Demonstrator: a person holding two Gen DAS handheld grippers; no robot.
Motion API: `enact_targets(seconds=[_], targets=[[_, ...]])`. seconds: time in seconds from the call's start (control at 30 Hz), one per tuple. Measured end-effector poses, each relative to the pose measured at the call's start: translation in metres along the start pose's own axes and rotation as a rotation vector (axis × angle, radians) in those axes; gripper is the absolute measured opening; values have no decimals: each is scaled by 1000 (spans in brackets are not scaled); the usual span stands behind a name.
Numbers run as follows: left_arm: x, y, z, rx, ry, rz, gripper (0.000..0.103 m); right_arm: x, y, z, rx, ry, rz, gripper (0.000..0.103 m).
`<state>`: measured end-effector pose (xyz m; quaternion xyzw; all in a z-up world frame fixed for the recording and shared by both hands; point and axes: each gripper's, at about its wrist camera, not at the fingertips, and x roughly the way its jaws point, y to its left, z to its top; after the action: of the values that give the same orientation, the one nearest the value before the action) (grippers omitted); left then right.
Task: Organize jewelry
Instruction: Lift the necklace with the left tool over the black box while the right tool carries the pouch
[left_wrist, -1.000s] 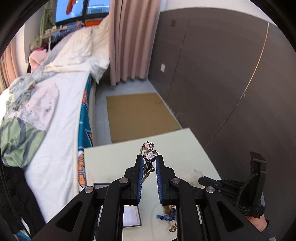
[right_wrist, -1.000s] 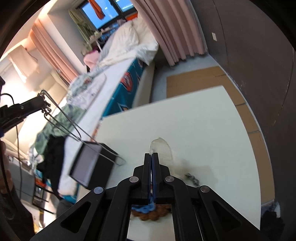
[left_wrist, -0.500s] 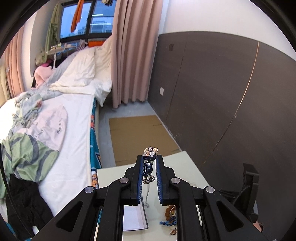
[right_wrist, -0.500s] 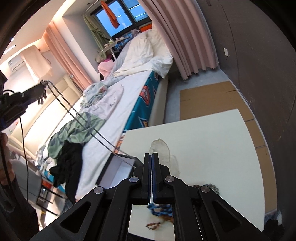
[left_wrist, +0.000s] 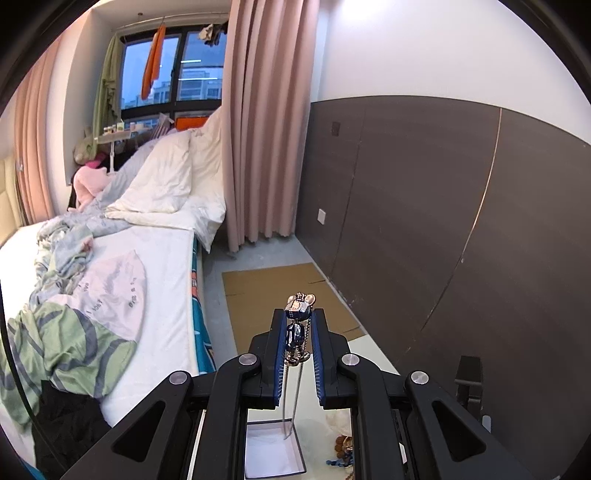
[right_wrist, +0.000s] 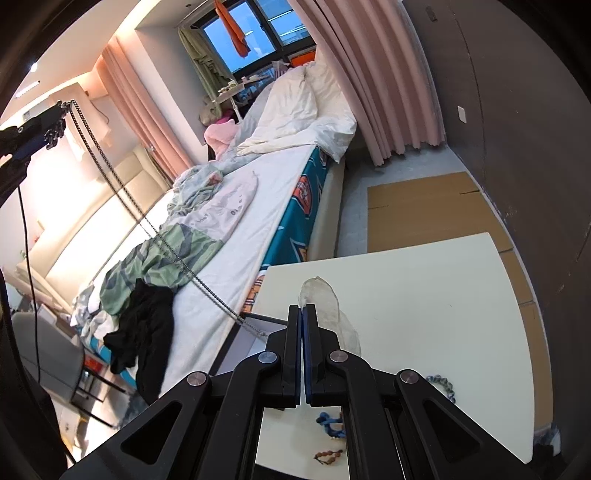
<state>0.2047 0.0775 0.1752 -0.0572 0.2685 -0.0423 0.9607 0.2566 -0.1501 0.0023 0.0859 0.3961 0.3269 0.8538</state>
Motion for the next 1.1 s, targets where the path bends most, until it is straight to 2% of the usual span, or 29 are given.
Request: enact_targets(seconds=[0.57, 1.1], targets=[[34, 18, -34, -44, 93, -9, 13, 12, 9, -10, -22, 37, -1, 3], [123, 27, -108, -115, 329, -52, 13, 9, 2, -17, 3, 40, -29, 3]])
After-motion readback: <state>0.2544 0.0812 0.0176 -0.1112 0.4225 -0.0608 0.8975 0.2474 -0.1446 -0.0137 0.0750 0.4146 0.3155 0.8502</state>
